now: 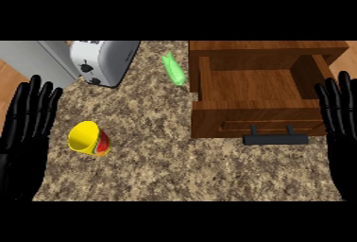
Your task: Pick up the cup, place it into the drawer and close the drawer
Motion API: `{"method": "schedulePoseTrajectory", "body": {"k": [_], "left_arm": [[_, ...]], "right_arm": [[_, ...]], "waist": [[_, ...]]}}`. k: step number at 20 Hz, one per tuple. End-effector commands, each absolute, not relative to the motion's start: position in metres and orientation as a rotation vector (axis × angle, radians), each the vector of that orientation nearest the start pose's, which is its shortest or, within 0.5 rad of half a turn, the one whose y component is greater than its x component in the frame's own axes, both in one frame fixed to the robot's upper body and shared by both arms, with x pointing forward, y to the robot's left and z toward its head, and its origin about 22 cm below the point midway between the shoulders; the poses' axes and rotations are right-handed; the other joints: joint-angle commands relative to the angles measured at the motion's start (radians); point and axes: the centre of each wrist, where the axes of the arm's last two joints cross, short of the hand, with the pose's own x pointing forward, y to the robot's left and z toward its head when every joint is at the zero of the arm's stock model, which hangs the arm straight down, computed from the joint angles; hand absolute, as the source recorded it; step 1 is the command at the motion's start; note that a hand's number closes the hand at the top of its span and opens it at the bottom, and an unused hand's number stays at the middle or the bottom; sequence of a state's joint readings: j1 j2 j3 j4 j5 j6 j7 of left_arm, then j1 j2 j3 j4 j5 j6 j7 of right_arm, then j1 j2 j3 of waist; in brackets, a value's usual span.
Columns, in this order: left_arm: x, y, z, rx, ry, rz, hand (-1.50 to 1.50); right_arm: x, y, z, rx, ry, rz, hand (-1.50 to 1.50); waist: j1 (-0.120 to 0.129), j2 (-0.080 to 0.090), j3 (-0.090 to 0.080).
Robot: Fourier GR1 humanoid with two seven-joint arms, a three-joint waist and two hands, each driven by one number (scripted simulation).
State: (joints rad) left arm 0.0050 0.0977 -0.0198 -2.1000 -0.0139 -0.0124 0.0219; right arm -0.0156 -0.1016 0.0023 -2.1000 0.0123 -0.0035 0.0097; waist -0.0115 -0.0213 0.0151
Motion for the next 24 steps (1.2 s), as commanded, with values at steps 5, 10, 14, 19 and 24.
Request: {"method": "schedulePoseTrajectory", "body": {"k": [5, 10, 14, 19, 24], "left_arm": [[0.205, 0.270, 0.132, -0.363, -2.072, -0.363, -1.50], [0.211, 0.307, 0.100, -0.558, -1.869, -0.175, -1.50], [0.209, 0.320, 0.087, -0.574, -1.817, -0.178, -1.50], [0.215, 0.342, 0.057, -0.531, -1.769, -0.149, -1.50], [0.230, 0.369, 0.032, -0.389, -1.760, -0.141, -1.50]], "right_arm": [[0.207, -0.256, 0.125, -0.092, -2.115, 0.067, -1.50], [0.211, -0.238, 0.137, -0.093, -2.043, 0.199, -1.50], [0.215, -0.238, 0.104, -0.084, -2.016, 0.225, -1.50], [0.211, -0.262, 0.120, -0.092, -2.029, 0.226, -1.50], [0.213, -0.269, 0.113, -0.091, -2.041, 0.212, -1.50]], "waist": [[0.010, 0.021, -0.016], [0.013, 0.023, -0.018], [0.014, 0.022, -0.015], [0.010, 0.021, -0.015], [0.006, 0.022, -0.015]]}}
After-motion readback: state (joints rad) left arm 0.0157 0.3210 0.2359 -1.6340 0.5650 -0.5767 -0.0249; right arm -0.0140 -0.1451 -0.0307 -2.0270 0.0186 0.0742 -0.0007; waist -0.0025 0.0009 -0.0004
